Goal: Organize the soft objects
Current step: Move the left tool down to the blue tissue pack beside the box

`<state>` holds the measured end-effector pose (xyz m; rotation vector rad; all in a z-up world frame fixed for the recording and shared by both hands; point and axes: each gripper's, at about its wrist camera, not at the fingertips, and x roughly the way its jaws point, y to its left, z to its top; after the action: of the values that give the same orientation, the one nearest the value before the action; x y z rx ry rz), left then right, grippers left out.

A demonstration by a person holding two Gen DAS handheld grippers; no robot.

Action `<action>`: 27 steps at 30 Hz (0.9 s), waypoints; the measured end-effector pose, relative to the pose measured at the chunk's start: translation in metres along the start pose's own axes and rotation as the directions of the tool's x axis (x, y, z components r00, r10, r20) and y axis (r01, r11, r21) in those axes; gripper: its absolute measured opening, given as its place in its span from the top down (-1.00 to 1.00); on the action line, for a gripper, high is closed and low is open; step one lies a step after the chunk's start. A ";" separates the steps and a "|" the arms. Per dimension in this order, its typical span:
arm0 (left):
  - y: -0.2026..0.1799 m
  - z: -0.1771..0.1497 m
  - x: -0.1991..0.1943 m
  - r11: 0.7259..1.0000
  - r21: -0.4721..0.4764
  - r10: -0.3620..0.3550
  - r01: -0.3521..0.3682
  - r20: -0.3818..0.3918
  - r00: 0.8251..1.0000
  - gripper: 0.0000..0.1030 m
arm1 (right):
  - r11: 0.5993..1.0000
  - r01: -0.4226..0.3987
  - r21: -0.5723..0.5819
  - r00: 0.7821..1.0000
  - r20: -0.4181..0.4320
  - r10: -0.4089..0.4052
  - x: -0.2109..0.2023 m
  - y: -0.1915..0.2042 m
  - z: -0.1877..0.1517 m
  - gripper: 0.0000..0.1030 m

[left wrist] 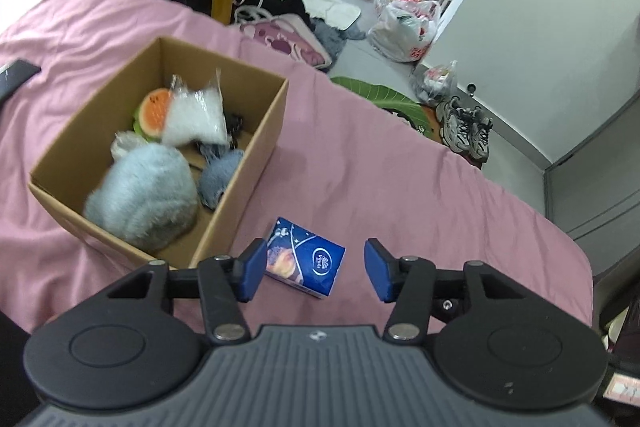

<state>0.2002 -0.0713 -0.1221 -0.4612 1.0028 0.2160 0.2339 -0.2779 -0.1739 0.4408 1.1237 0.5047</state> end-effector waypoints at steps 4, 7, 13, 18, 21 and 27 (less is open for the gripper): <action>-0.005 -0.004 0.019 1.000 -0.001 0.022 -0.022 -0.021 1.000 -0.03 | 0.998 0.002 0.062 1.000 -0.016 -0.001 0.005 -0.012 -0.001 -0.13; -0.011 -0.007 0.033 0.999 0.022 0.034 -0.034 -0.040 0.999 -0.03 | 0.995 0.013 0.100 1.000 -0.016 -0.012 0.007 -0.021 0.001 -0.13; -0.022 -0.015 0.058 0.994 0.093 0.071 -0.063 -0.079 0.994 -0.07 | 0.977 -0.011 0.212 0.999 -0.028 0.017 0.014 -0.042 0.003 -0.14; -0.025 -0.023 0.075 0.986 0.135 0.105 -0.095 -0.071 0.992 -0.10 | 0.945 -0.035 0.326 0.998 -0.036 0.050 0.026 -0.061 0.004 -0.15; -0.025 -0.028 0.085 0.982 0.155 0.125 -0.111 -0.082 0.989 -0.11 | 0.938 -0.049 0.342 0.997 -0.043 0.068 0.032 -0.063 0.005 -0.15; -0.025 -0.038 0.100 0.972 0.192 0.153 -0.135 -0.082 0.985 -0.26 | 0.937 -0.074 0.341 0.992 -0.070 0.104 0.046 -0.060 0.006 -0.15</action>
<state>0.2336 -0.1143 -0.2171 -0.2302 1.1410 0.2297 0.2651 -0.3002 -0.2394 0.7783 1.2849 0.4128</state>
